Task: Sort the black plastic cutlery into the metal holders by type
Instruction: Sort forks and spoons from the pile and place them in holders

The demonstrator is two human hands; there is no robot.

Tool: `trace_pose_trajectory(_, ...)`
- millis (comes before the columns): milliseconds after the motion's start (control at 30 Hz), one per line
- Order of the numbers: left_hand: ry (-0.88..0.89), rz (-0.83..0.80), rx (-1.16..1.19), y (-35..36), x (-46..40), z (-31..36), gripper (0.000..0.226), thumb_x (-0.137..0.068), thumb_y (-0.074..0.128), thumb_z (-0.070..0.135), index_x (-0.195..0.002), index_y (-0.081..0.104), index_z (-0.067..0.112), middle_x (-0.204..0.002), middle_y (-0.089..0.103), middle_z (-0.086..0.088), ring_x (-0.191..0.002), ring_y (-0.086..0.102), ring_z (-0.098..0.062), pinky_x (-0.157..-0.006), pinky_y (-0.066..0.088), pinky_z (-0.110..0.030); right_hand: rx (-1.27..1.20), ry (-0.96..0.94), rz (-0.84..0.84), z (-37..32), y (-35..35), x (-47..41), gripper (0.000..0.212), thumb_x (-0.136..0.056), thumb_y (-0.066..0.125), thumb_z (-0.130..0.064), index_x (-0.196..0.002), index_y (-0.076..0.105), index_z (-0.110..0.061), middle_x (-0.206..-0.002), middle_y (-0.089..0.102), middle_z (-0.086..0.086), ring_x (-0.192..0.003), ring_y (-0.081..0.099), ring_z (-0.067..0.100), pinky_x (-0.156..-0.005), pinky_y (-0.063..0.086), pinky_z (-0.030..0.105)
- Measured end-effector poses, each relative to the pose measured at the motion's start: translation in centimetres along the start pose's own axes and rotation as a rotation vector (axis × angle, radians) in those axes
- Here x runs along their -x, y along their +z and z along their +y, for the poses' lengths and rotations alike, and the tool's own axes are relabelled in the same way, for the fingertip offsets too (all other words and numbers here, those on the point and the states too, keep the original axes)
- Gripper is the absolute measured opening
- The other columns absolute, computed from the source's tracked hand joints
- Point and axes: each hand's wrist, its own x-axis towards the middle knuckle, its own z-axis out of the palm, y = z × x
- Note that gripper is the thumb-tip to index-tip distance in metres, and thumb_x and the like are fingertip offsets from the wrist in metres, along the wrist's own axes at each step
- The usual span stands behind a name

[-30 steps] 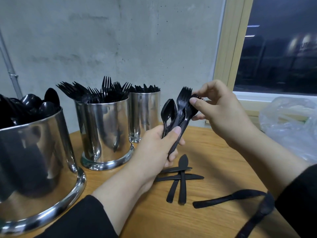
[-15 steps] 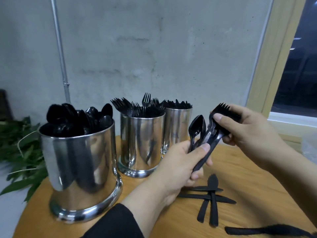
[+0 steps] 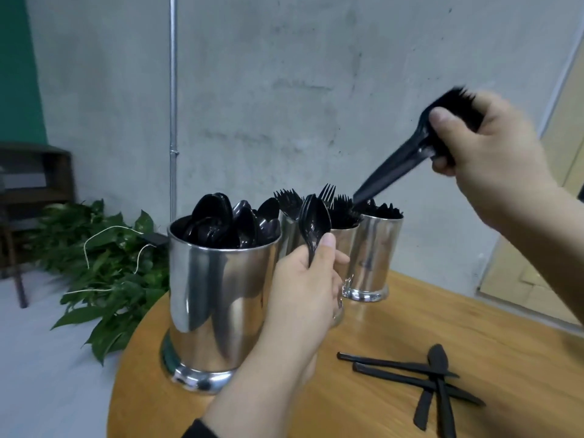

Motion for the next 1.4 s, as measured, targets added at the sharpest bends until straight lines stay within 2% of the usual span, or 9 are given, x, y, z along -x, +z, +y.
trace_pose_trajectory(67,-0.008,0.023,0.014,-0.5,0.0,0.0,0.039,-0.102,0.053,0.043,-0.088,0.065,0.009,-0.055,0.037,0.0,-0.043,0.026,-0.012,-0.037,0.022,-0.02,0.068,-0.066,0.014,0.0,1.6,-1.4,0.018,-0.099,0.054,-0.024,-0.104,0.061,-0.009,-0.076,0.059,0.018,-0.053,0.049,0.016,-0.056,0.046,0.037)
trace_pose_trajectory(200,-0.015,0.002,0.014,-1.1,0.0,0.0,0.036,-0.101,0.055,0.042,-0.086,0.064,0.011,-0.054,0.035,0.002,-0.044,0.023,-0.012,-0.038,0.02,-0.021,0.238,-0.139,-0.051,0.9,4.9,-3.4,0.007,-0.099,0.053,-0.025,-0.096,0.055,-0.019,-0.065,0.055,-0.006,-0.051,0.05,0.01,-0.051,0.038,0.023)
trace_pose_trajectory(267,-0.02,-0.008,0.012,-1.1,0.0,-0.1,0.036,-0.101,0.055,0.041,-0.086,0.064,0.01,-0.054,0.035,0.001,-0.043,0.024,-0.011,-0.038,0.02,-0.021,0.341,-0.146,-0.102,1.8,6.4,-3.7,0.01,-0.099,0.053,-0.026,-0.091,0.052,-0.021,-0.063,0.052,-0.012,-0.055,0.051,0.009,-0.053,0.036,0.027)
trace_pose_trajectory(467,-0.032,-0.042,0.0,-1.1,0.1,-0.3,0.039,-0.101,0.055,0.041,-0.089,0.065,0.006,-0.059,0.035,-0.003,-0.045,0.025,-0.012,-0.039,0.021,-0.021,0.533,-0.043,-0.429,5.4,9.1,-2.3,0.019,-0.099,0.054,-0.026,-0.099,0.061,-0.008,-0.09,0.067,0.01,-0.086,0.061,0.031,-0.071,0.044,0.035)
trace_pose_trajectory(700,-0.038,-0.054,-0.006,-0.9,-0.1,-0.6,0.038,-0.1,0.056,0.042,-0.087,0.067,0.009,-0.063,0.035,-0.008,-0.045,0.025,-0.014,-0.039,0.022,-0.022,0.595,-0.015,-0.609,4.5,9.5,-1.7,0.022,-0.105,0.045,-0.028,-0.103,0.06,-0.012,-0.09,0.061,0.007,-0.085,0.056,0.028,-0.069,0.038,0.031)
trace_pose_trajectory(900,-0.056,-0.065,-0.003,-0.9,0.0,-0.5,0.038,-0.1,0.056,0.042,-0.088,0.066,0.007,-0.06,0.036,-0.006,-0.042,0.027,-0.012,-0.038,0.023,-0.02,0.574,-0.027,-0.615,4.6,9.3,-1.4,0.04,-0.1,0.046,-0.05,-0.128,0.056,-0.023,-0.116,0.066,-0.006,-0.111,0.06,0.02,-0.101,0.045,0.044)
trace_pose_trajectory(1133,-0.073,-0.094,-0.021,-1.1,0.1,-0.3,0.038,-0.1,0.056,0.042,-0.091,0.065,0.007,-0.061,0.036,-0.005,-0.043,0.027,-0.011,-0.041,0.021,-0.023,0.571,-0.047,-0.613,4.3,8.4,-1.0,0.047,-0.096,0.053,-0.053,-0.134,0.054,-0.026,-0.122,0.061,-0.006,-0.114,0.057,0.016,-0.098,0.044,0.035)
trace_pose_trajectory(1267,-0.068,-0.1,-0.025,-1.0,0.2,-0.2,0.037,-0.101,0.055,0.042,-0.09,0.065,0.008,-0.058,0.037,-0.002,-0.042,0.029,-0.01,-0.04,0.021,-0.022,0.611,-0.078,-0.638,4.3,7.9,-0.7,0.055,-0.095,0.052,-0.055,-0.141,0.048,-0.025,-0.133,0.059,-0.005,-0.124,0.053,0.019,-0.105,0.042,0.047)
trace_pose_trajectory(1400,-0.061,-0.114,-0.023,-1.0,0.3,-0.1,0.037,-0.101,0.056,0.042,-0.091,0.065,0.007,-0.057,0.038,-0.001,-0.043,0.028,-0.011,-0.041,0.02,-0.022,0.596,-0.112,-0.562,4.0,7.0,-0.3,0.049,-0.098,0.05,-0.051,-0.139,0.051,-0.024,-0.133,0.058,-0.006,-0.122,0.052,0.015,-0.105,0.041,0.042)
